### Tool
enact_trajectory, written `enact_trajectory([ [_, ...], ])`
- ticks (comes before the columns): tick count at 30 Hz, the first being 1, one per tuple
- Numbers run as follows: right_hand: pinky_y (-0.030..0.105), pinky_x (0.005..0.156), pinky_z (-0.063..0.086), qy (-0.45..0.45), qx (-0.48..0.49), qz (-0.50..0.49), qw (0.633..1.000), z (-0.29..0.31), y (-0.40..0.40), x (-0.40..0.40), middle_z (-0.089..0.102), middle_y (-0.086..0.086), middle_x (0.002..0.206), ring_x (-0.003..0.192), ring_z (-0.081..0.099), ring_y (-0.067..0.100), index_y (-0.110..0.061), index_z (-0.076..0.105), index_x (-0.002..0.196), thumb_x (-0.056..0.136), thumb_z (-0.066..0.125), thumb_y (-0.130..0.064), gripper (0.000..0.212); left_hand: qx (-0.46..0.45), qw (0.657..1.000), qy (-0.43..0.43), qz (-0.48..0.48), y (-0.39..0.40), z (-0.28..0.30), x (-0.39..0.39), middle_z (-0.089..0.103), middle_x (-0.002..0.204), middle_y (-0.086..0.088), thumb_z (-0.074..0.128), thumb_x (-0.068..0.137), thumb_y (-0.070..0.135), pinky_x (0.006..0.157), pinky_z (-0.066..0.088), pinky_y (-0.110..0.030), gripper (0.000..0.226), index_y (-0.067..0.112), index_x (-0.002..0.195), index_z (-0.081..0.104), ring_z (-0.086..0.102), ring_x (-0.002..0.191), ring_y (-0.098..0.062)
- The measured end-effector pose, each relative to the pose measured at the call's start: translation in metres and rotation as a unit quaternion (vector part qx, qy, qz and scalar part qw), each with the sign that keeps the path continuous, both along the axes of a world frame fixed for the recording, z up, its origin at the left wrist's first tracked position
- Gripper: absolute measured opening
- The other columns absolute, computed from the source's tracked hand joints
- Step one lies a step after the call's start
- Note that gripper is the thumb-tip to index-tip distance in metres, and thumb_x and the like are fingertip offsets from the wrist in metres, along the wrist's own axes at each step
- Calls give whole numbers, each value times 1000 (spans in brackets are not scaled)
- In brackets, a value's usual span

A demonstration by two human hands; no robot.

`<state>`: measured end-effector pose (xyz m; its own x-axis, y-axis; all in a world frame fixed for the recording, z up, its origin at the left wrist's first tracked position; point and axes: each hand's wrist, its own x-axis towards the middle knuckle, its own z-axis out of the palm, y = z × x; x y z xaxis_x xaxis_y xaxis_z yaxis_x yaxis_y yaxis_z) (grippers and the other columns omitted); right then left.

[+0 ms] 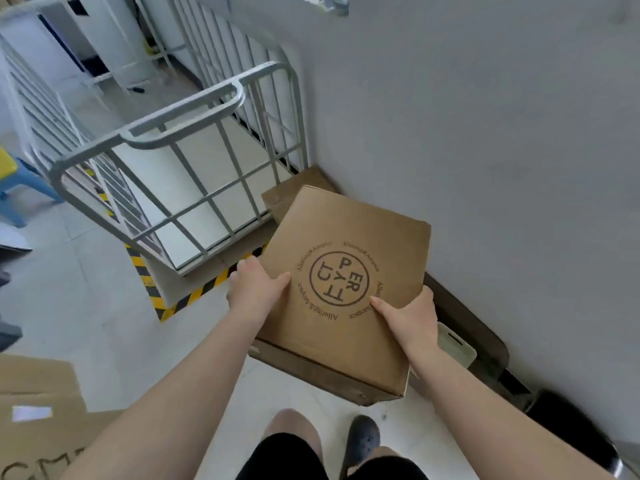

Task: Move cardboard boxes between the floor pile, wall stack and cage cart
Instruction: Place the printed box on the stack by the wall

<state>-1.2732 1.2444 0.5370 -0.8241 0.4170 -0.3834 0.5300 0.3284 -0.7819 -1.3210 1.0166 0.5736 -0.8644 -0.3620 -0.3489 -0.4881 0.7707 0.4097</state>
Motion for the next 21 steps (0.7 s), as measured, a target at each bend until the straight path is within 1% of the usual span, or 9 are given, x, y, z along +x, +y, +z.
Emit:
enact_trajectory([
  [3, 41, 97, 43, -19, 5, -14, 1000, -16, -11, -71, 52, 9, 128, 119, 51, 28, -8, 40, 127, 66, 84, -37, 80, 5, 1000, -8, -21, -10, -23, -82, 49, 123, -12, 63, 83, 47, 90, 46, -43, 58, 6, 121, 47, 47, 116, -31],
  [5, 43, 99, 42, -36, 2, -35, 999, -33, -20, -118, 51, 10, 130, 120, 50, 29, -9, 38, 129, 66, 83, -37, 83, 7, 999, -19, -38, -17, -41, -138, 51, 121, -12, 64, 81, 47, 89, 48, -44, 57, 6, 118, 49, 49, 114, -31],
  [8, 46, 101, 42, -61, -3, -85, 994, -63, -37, -182, 49, 11, 132, 121, 49, 30, -9, 36, 129, 64, 85, -37, 86, 22, 996, -42, -71, -23, -72, -220, 50, 123, -10, 64, 82, 47, 89, 48, -42, 57, 8, 120, 48, 49, 115, -29],
  [11, 48, 102, 42, -85, -22, -155, 984, -93, -55, -241, 49, 10, 133, 122, 48, 30, -10, 33, 131, 61, 87, -37, 92, 34, 993, -63, -89, -28, -104, -297, 53, 118, -10, 66, 80, 47, 82, 49, -40, 57, 8, 118, 49, 51, 111, -29],
  [13, 48, 103, 41, -91, -38, -183, 978, -115, -63, -277, 49, 8, 135, 124, 47, 29, -10, 31, 135, 60, 87, -36, 98, 27, 992, -68, -103, -30, -127, -342, 52, 117, -10, 67, 78, 47, 84, 49, -41, 58, 8, 118, 49, 51, 110, -28],
  [17, 47, 106, 39, -88, -53, -220, 970, -176, -77, -343, 46, 8, 138, 126, 46, 28, -12, 25, 142, 59, 88, -36, 107, 22, 992, -64, -108, -31, -184, -418, 52, 116, -8, 70, 73, 51, 91, 48, -47, 64, 11, 118, 50, 51, 110, -27],
  [19, 47, 107, 39, -92, -71, -234, 965, -211, -83, -368, 44, 8, 140, 127, 45, 28, -15, 22, 144, 59, 88, -35, 109, 9, 991, -66, -113, -31, -219, -445, 50, 120, -8, 70, 72, 54, 95, 46, -48, 70, 11, 123, 47, 48, 114, -28],
  [21, 46, 107, 39, -96, -74, -254, 960, -246, -87, -385, 42, 9, 141, 128, 45, 28, -16, 21, 146, 60, 88, -33, 110, 10, 991, -58, -121, -30, -253, -461, 49, 123, -8, 70, 72, 55, 95, 45, -47, 74, 11, 125, 44, 47, 116, -27],
])
